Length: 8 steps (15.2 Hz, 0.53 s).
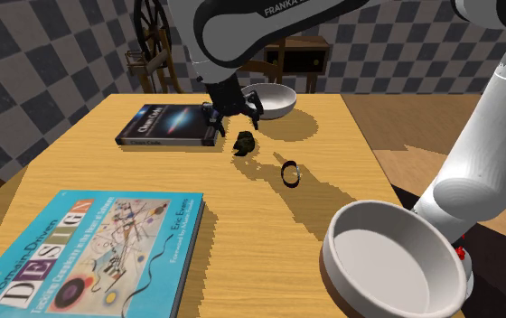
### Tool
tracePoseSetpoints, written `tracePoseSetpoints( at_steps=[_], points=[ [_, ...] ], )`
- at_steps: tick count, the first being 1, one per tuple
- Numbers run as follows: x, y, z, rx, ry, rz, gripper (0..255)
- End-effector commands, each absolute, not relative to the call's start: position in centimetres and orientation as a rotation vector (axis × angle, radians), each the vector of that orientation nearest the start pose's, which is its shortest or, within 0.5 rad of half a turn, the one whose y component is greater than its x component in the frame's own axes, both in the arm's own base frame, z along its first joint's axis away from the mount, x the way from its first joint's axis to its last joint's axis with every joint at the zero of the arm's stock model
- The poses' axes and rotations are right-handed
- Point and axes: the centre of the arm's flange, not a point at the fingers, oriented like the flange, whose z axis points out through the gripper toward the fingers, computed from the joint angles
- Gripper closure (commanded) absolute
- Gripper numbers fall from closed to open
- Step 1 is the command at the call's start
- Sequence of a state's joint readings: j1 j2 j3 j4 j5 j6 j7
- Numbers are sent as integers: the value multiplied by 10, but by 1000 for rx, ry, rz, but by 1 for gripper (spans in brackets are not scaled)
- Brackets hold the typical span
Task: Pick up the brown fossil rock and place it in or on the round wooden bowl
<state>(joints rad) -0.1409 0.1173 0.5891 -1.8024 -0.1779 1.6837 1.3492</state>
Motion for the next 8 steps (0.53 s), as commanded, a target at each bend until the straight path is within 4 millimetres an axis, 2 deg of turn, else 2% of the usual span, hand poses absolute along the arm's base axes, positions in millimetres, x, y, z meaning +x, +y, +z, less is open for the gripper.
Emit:
tracePoseSetpoints(
  at_steps=[1, 2, 3, 8],
  points=[
    [522, 220, 470, -3070, 1404, 82, 0],
    [522, 220, 470, -3070, 1404, 82, 0],
    [522, 220, 470, -3070, 1404, 82, 255],
    [523, 220, 470, -3070, 1404, 82, 255]
  ],
)
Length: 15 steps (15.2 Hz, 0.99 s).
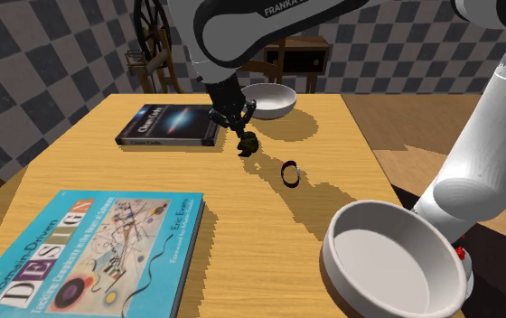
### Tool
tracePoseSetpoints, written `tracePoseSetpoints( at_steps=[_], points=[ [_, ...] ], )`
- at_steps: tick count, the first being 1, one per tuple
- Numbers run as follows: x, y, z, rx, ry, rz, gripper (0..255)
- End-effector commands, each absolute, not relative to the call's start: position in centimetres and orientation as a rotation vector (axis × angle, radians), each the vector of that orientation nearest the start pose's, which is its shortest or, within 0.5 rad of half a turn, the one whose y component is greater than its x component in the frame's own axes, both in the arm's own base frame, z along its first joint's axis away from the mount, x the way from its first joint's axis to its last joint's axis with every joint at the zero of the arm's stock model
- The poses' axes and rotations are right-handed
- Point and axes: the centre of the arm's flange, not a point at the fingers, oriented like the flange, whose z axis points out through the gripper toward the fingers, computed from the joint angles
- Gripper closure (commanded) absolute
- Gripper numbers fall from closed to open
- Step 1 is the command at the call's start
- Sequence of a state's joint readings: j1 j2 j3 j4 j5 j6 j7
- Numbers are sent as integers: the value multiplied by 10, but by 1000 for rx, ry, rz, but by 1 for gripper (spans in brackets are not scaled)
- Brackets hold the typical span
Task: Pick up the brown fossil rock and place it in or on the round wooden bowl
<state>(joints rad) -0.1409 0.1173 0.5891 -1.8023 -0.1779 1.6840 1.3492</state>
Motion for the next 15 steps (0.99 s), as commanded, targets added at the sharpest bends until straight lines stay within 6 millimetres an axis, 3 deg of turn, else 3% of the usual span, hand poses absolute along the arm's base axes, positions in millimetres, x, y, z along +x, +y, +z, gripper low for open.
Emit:
tracePoseSetpoints(
  at_steps=[1, 4, 5, 7, 8, 15],
  points=[
    [523, 220, 470, -3070, 1404, 82, 255],
    [523, 220, 470, -3070, 1404, 82, 255],
    [523, 220, 470, -3070, 1404, 82, 0],
    [475, 226, 483, -3091, 1235, -153, 0],
    [468, 226, 484, -3092, 1208, -188, 0],
    [469, 217, 445, -3092, 1208, -188, 0]
  ],
)
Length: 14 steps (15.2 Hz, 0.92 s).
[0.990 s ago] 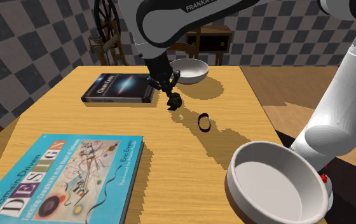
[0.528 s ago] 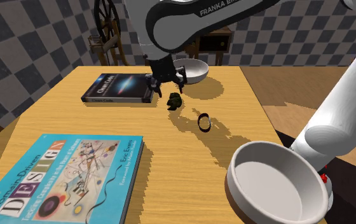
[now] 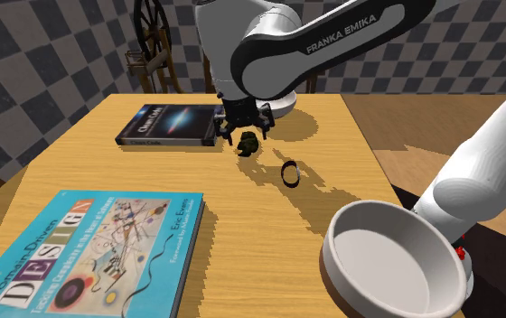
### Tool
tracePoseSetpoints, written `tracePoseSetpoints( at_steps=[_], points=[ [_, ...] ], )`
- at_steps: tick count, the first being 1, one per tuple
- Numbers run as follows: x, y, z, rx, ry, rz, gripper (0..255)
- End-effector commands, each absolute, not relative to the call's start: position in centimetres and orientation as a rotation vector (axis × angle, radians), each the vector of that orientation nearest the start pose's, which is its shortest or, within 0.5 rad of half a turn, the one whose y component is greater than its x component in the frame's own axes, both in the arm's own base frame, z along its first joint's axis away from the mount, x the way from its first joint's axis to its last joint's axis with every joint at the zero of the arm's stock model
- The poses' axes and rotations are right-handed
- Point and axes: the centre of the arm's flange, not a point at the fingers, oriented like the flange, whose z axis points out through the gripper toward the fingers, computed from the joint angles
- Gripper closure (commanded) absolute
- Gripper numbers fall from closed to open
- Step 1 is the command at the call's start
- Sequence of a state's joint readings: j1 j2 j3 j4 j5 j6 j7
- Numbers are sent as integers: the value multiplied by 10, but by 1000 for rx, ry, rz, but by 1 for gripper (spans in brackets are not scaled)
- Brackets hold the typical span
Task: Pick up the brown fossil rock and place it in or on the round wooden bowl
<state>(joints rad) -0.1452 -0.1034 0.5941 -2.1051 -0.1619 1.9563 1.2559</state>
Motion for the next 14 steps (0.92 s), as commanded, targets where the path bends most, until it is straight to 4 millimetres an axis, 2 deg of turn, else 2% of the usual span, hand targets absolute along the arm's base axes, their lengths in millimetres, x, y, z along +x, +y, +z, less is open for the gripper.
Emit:
tracePoseSetpoints(
  at_steps=[1, 8, 9, 14],
  points=[
    [469, 217, 445, -3092, 1208, -188, 0],
    [469, 217, 445, -3092, 1209, -188, 0],
    [469, 217, 445, -3092, 1209, -188, 255],
    [469, 218, 445, -3092, 1209, -188, 255]
  ],
)
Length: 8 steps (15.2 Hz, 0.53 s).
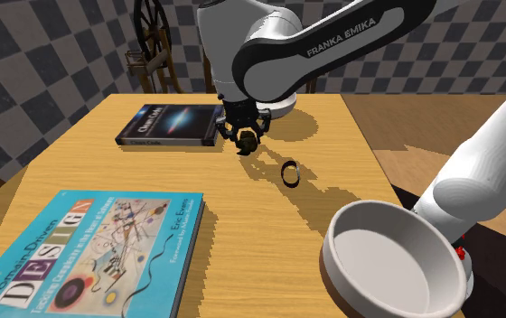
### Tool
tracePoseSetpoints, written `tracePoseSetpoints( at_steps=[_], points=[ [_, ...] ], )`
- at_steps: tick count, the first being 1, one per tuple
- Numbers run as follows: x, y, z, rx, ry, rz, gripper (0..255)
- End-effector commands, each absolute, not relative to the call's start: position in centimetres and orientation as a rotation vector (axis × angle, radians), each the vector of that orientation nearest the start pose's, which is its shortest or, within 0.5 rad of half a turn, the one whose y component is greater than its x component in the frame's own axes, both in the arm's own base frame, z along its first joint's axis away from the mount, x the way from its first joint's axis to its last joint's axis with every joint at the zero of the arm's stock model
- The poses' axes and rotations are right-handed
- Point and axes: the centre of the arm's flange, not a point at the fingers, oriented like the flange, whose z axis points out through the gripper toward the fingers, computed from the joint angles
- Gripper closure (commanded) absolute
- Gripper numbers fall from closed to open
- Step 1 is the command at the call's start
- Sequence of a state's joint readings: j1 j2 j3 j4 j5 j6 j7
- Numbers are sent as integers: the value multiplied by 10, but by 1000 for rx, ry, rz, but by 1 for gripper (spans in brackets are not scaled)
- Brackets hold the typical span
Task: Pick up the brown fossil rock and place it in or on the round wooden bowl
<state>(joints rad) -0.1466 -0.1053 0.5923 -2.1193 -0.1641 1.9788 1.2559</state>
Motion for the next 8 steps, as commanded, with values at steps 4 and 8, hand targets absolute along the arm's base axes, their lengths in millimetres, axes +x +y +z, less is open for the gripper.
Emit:
tracePoseSetpoints(
  at_steps=[4, 8],
  points=[
    [469, 217, 445, -3092, 1208, -188, 255],
    [469, 217, 466, -3092, 1208, -188, 255]
  ],
)
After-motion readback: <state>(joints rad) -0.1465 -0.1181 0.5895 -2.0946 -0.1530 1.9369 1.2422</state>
